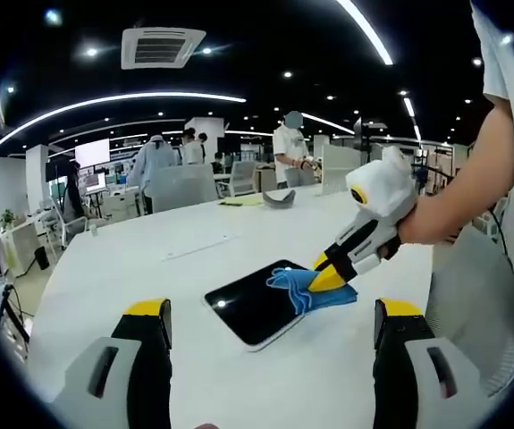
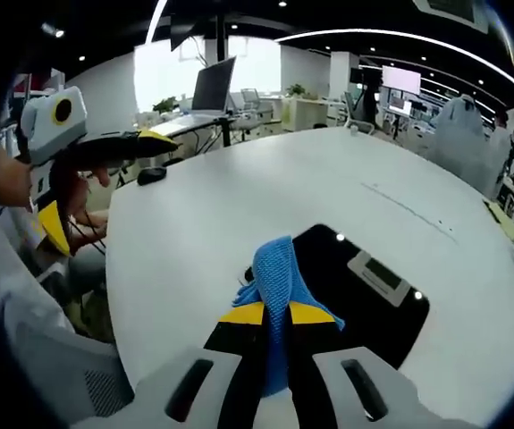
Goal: Wipe the mirror surface with the cleaning cloth until all visible marks leave the cleaned area.
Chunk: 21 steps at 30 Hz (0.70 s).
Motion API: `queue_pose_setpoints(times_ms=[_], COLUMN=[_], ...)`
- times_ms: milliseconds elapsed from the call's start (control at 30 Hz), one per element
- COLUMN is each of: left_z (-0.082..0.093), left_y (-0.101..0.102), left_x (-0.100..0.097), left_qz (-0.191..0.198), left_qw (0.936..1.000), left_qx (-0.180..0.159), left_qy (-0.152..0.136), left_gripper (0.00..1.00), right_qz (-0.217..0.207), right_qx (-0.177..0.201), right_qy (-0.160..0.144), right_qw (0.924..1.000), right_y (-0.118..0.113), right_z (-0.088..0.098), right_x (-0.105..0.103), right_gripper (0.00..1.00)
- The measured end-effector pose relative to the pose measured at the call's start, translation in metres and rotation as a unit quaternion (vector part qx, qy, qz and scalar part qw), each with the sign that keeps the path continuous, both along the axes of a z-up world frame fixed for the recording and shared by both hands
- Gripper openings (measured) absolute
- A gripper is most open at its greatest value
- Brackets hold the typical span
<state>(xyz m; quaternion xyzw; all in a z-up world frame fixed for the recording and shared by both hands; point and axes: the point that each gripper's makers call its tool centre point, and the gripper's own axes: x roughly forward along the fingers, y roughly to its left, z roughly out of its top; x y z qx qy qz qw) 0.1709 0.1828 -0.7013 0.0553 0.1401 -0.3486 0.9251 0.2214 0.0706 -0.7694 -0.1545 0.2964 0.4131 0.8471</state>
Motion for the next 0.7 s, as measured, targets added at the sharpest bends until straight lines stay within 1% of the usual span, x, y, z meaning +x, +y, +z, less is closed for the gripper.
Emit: queue_pose_setpoints(times_ms=[333, 567, 700], left_z=[0.001, 0.002, 0.004], left_y=[-0.001, -0.004, -0.005], left_x=[0.0, -0.004, -0.007], left_qz=[-0.004, -0.004, -0.003], left_qw=[1.0, 1.0, 1.0], left_qx=[0.001, 0.004, 0.005], left_qy=[0.0, 0.0, -0.002], left_gripper=[0.95, 0.94, 0.94], right_qz=[-0.018, -0.025, -0.033], right_qx=[-0.003, -0.009, -0.008], right_qy=[-0.005, -0.008, -0.009], right_qw=[0.9998, 0.9996, 0.9994], right_y=[-0.02, -0.04, -0.053], right_z=[0.005, 0.003, 0.005], right_x=[0.001, -0.007, -0.011], right_gripper=[0.03, 0.03, 0.03])
